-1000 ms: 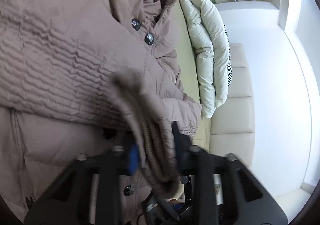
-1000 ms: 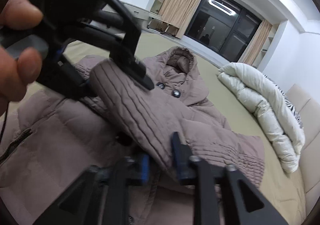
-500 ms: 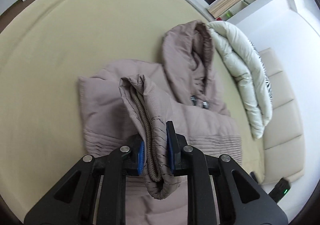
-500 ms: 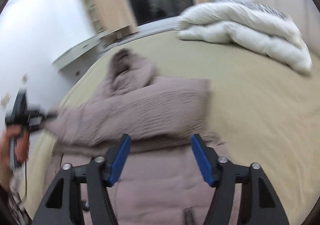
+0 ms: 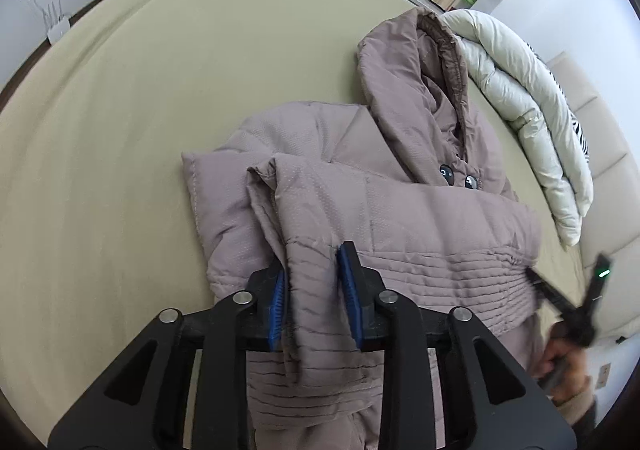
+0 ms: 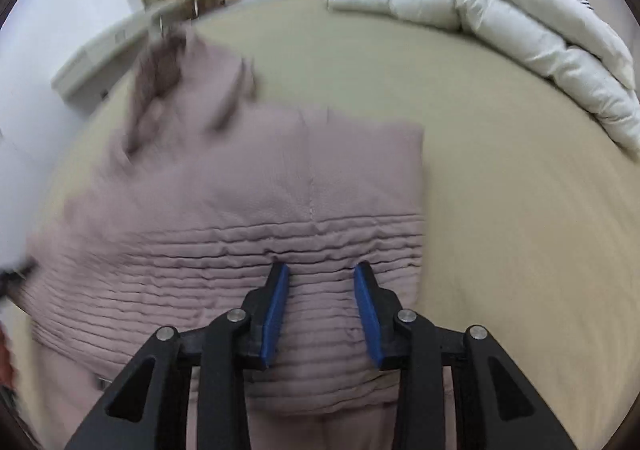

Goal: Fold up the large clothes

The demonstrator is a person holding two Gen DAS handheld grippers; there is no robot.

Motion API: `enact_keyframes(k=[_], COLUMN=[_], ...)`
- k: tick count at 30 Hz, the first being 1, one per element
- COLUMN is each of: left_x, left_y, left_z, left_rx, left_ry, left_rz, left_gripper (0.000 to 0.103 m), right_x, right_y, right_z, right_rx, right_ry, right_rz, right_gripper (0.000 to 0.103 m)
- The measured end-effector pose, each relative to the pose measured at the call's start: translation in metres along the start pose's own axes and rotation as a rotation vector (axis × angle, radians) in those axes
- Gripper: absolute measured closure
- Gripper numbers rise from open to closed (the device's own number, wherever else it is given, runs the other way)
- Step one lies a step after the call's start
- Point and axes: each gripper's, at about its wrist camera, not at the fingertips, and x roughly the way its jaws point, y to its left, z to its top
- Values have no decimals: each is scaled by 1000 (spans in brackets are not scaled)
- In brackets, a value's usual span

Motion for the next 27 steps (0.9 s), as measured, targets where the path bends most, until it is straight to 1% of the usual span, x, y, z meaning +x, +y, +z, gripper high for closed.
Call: enact_keyframes(k=[1,2,3,5,6,7,8,9,10,11,12,13,15,16,17,18,19,20,22,24,25,26,27], left_x=[-2,-6,-11,-26,-35,-46,-56,-65,-76,-85,-89,-87,-69,-54,-36,-16,2,21,37,41,37,31,21], left_y=[5,9,11,11,12,11,8,7,2,-6,-19,-34,-67,-80,-88,-90,-88,-81,-76,-80,-81,-81,-80], left_z=[-2,-4,-7,-12,-13,-14,-13,-11,-8,-5,-4,-5,-8,-11,-14,-17,-18,-21,-26,-28,-27,-26,-26], left_rx=[-14,-19,-15,5,9,20,42,49,42,39,61,105,219,257,280,280,267,254,269,304,294,279,264], left_ry=[-1,-5,-8,-18,-27,-48,-73,-98,-143,-185,-209,-209,-184,-163,-142,-114,-84,-58,-76,-84,-85,-98,-130], left_rz=[-16,-18,-14,26,56,105,182,244,292,275,230,205,183,171,176,190,204,213,217,240,238,226,206], left_gripper=[76,76,76,76,76,76,76,76,76,76,76,76,76,76,76,76,76,76,76,76,76,76,76], right_x=[0,-1,-5,-13,-20,-29,-39,-48,-54,-58,-56,-53,-37,-26,-4,13,26,28,25,24,21,13,5], right_y=[3,5,5,-1,-6,-6,-8,-8,-9,-9,-7,-4,6,8,9,7,4,1,-4,-5,-6,-8,-8], right_z=[-7,-10,-10,-3,2,4,8,14,19,25,33,40,50,50,47,40,31,25,22,24,29,34,38], right_rx=[-43,-61,-56,-35,-20,-8,-3,-2,3,14,20,19,10,5,-11,-21,-27,-32,-15,-20,-4,33,55], right_ry=[-55,-71,-70,-29,-22,-32,-60,-98,-122,-138,-143,-144,-137,-113,-57,-23,-28,-51,-67,-48,-28,-18,-32], right_rz=[-20,-33,-38,-9,4,2,-17,-38,-41,-28,-14,-8,-15,-30,-74,-96,-97,-104,-94,-91,-94,-102,-102], right_gripper=[66,66,65,64,65,64,62,62,62,62,62,62,62,61,58,56,56,55,54,54,53,53,53])
